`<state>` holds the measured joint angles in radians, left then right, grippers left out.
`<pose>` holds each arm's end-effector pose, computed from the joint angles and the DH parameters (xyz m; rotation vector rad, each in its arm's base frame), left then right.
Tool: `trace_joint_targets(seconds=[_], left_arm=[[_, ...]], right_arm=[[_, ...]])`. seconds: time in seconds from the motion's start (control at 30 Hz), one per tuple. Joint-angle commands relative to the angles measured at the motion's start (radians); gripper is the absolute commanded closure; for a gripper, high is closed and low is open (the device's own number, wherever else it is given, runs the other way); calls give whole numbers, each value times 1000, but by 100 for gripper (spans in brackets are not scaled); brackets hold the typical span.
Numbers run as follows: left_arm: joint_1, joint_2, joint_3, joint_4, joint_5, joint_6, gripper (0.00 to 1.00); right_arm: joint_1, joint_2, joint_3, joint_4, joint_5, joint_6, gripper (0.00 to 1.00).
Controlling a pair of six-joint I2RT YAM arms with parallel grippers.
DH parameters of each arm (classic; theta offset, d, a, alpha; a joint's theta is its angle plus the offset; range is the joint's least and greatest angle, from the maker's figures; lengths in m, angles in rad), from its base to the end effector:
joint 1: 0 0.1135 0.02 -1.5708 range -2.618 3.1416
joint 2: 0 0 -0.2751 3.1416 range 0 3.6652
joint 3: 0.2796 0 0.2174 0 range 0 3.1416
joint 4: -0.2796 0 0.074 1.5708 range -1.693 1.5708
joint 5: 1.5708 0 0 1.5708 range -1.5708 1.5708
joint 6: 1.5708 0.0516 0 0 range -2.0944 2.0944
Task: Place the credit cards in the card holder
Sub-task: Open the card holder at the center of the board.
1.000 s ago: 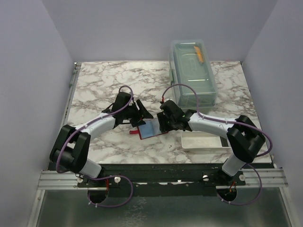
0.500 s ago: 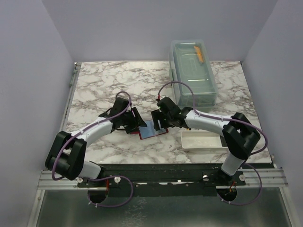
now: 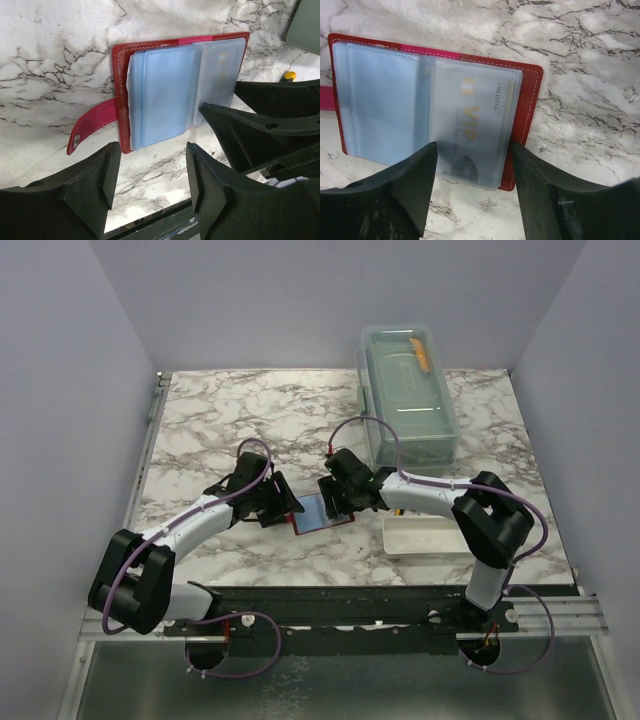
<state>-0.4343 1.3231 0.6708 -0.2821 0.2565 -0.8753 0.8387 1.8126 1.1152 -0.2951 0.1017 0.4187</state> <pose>0.2019 -0.1081 0.2014 -0.4739 2.6335 -0.8097 0.2399 0.2591 0.1874 -0.5024 2.5455 0.3471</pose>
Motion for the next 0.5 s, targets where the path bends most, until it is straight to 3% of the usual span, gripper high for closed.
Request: trace_joint_targets(seconds=[0.0, 0.13, 0.47], left_arm=[[-2, -26, -3, -3, -32, 6, 40], [0, -21, -9, -3, -25, 4, 40], [18, -36, -13, -5, -31, 19, 40]], right_arm=[[8, 24, 20, -21, 28, 19, 39], [8, 23, 24, -25, 19, 22, 49], [9, 34, 39, -21, 4, 21, 59]])
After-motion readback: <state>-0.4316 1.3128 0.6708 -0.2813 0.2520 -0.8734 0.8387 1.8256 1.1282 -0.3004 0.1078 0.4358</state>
